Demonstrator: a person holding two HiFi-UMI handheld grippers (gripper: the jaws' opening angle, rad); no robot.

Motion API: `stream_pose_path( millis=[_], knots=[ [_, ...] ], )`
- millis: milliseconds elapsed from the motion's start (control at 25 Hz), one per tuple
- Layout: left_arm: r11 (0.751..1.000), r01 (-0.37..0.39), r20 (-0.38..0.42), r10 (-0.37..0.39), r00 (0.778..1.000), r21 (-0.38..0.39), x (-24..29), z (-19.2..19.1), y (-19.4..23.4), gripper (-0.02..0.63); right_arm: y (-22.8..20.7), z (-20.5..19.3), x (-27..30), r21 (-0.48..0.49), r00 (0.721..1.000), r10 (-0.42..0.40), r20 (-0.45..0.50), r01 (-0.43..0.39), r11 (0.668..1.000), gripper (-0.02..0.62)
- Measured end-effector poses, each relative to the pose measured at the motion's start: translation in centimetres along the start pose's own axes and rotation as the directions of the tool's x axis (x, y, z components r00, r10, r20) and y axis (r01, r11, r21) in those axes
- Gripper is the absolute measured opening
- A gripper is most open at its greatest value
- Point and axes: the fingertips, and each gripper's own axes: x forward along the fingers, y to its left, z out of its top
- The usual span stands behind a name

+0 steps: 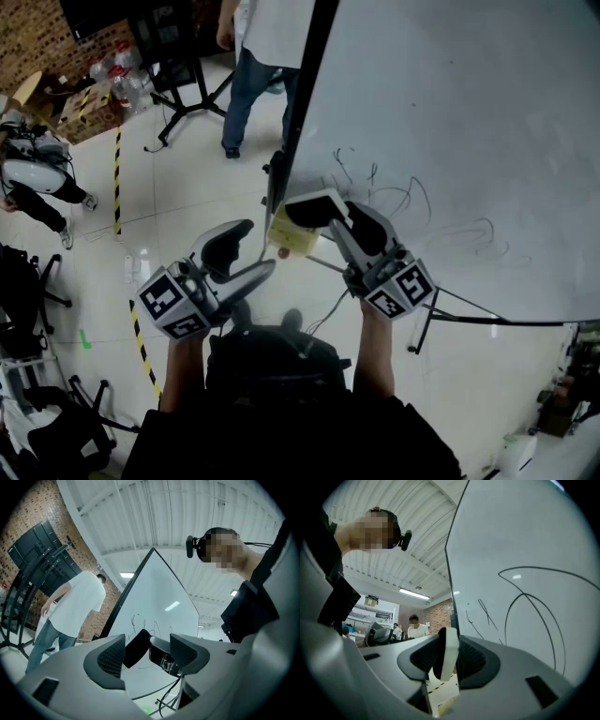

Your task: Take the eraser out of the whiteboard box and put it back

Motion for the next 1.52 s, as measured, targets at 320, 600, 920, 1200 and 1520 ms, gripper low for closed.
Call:
stream_pose_path(
  millis=[320,600,920,1200,1520],
  knots=[
    [1.000,-0.013,-0.002,0.013,1.000,-0.005,-0.3,-0.2,0.3,0.293,-0.1,-2.5,0.6,-0.038,0.996,0.000,-0.088,-0.003,0.999,0.152],
    [1.000,-0.022,-0.002,0.022,1.000,-0.008,-0.7,-0.4,0.4,0.293,-0.2,-4.6,0.8,-0.051,0.989,-0.001,-0.147,-0.007,0.999,0.152],
    [1.000,-0.025,-0.004,0.025,1.000,-0.014,-0.9,-0.6,0.5,0.293,-0.2,-6.8,1.0,-0.063,0.978,0.002,-0.211,-0.016,0.998,0.152],
    [0.999,-0.029,-0.006,0.029,1.000,-0.020,-1.1,-0.9,0.5,0.293,-0.2,-8.7,1.2,-0.092,0.966,0.007,-0.260,-0.032,0.995,0.152],
    [0.999,-0.033,-0.005,0.033,0.999,-0.021,-1.3,-1.1,0.5,0.293,-0.3,-11.7,1.4,-0.136,0.943,-0.010,-0.333,-0.038,0.990,0.152]
  ],
)
